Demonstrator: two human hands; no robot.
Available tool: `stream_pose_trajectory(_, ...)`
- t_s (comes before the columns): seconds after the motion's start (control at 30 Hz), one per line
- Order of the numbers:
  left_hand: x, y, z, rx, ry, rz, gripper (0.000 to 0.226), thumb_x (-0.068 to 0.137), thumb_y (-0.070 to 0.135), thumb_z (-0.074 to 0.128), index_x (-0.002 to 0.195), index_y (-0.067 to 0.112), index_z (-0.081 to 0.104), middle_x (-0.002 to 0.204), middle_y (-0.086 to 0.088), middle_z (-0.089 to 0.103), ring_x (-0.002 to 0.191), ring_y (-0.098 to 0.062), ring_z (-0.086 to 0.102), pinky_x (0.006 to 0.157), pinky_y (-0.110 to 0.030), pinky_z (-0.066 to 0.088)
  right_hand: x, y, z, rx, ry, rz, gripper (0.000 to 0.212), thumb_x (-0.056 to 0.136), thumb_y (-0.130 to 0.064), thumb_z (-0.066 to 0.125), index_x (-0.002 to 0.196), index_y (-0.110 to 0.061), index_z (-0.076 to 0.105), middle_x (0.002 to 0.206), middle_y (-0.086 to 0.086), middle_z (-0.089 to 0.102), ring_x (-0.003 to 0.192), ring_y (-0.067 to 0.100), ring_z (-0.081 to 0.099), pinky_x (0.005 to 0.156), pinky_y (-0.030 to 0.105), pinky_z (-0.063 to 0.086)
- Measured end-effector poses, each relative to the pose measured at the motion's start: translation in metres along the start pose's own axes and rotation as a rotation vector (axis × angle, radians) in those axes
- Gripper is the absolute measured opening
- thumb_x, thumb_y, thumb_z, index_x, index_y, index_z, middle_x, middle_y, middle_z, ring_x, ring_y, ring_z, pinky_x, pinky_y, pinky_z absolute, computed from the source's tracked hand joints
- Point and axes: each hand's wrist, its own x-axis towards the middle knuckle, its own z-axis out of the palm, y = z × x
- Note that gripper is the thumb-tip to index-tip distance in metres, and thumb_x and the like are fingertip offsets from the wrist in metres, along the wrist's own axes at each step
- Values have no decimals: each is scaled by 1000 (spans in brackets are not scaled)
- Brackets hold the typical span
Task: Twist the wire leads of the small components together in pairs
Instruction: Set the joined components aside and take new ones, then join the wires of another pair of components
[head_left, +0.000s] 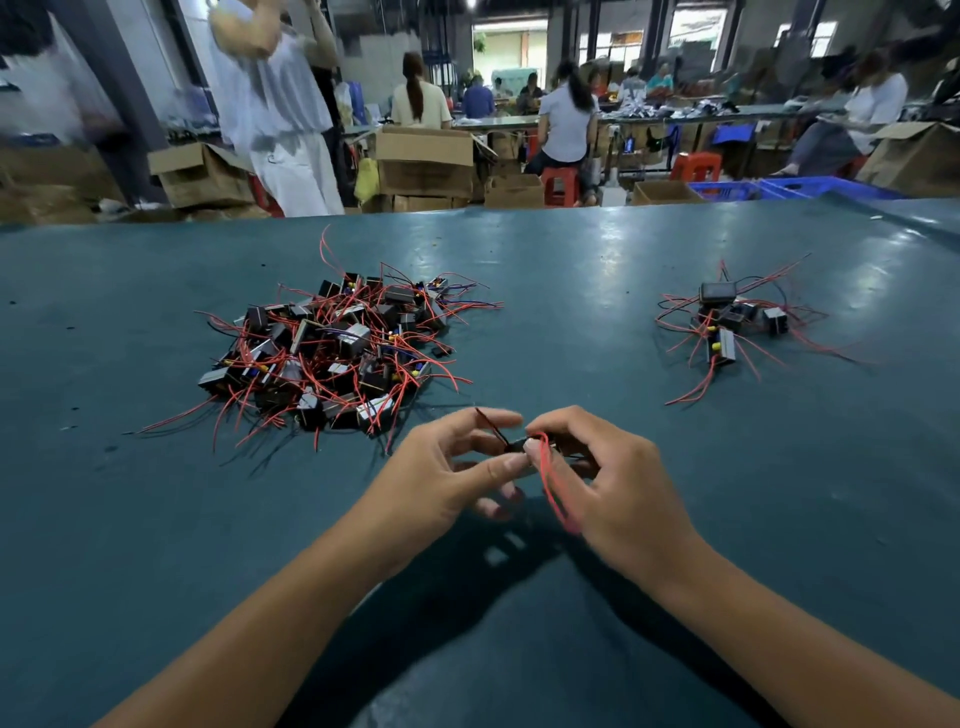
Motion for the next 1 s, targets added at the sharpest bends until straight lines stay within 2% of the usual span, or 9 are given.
stream_pose_trajectory(0.1,1,0,-1,41,-7,57,32,80,18,76,110,7,71,100,-11,74,81,-23,70,76,-33,59,0,-1,-1,76,12,30,2,95,-23,64,95,-24,66,82,-13,69,76,7,67,69,22,52)
stream_pose_trajectory(0.23,1,2,-4,4,-13,62,27,81,8,78,107,9,70,89,-3,71,77,-16,65,77,-26,54,2,-1,-3,213,45,110,12,95,-32,60,93,-22,66,85,-4,70,80,17,68,67,43,58)
stream_pose_trajectory(0.27,1,2,-5,7,-19,63,26,82,7,78,106,10,70,88,-3,70,77,-16,65,78,-25,53,3,-1,-4,235,52,123,13,94,-32,59,92,-21,66,85,-3,70,81,19,68,64,44,58)
stream_pose_trajectory(0.4,1,3,-7,26,-33,57,22,83,8,78,102,17,71,84,-3,70,77,-15,64,81,-24,54,8,-1,-5,400,115,258,8,91,-22,60,85,-21,66,82,3,70,79,17,67,54,29,55)
stream_pose_trajectory(0.5,-1,5,-7,16,-51,55,22,83,8,78,101,18,72,85,-3,71,78,-15,64,82,-26,54,11,0,-8,491,136,335,18,92,-7,61,79,-17,67,80,13,69,75,17,65,51,28,51)
stream_pose_trajectory(0.67,0,7,-10,48,-18,62,24,80,12,80,101,21,73,95,-8,73,82,-15,64,91,-44,52,16,-6,-12,716,149,523,27,89,-6,61,68,-20,69,77,11,70,65,16,65,43,25,45)
stream_pose_trajectory(0.83,2,3,-11,190,17,96,26,77,22,80,100,29,72,83,2,67,75,-18,56,78,-34,47,19,-4,-13,763,163,694,21,89,-9,62,70,-17,64,60,4,63,46,14,57,39,21,40)
stream_pose_trajectory(0.93,2,1,-13,312,11,147,27,82,15,81,100,32,71,81,15,64,75,-9,60,76,-23,52,20,-2,-13,794,152,748,24,88,-10,65,66,-18,66,60,1,63,47,10,58,40,20,42)
stream_pose_trajectory(1.0,2,2,-14,293,8,128,27,83,13,81,100,32,72,77,13,62,73,-10,58,75,-26,50,23,-1,-16,822,119,729,18,88,-12,67,71,-18,66,62,2,65,48,10,61,41,19,45)
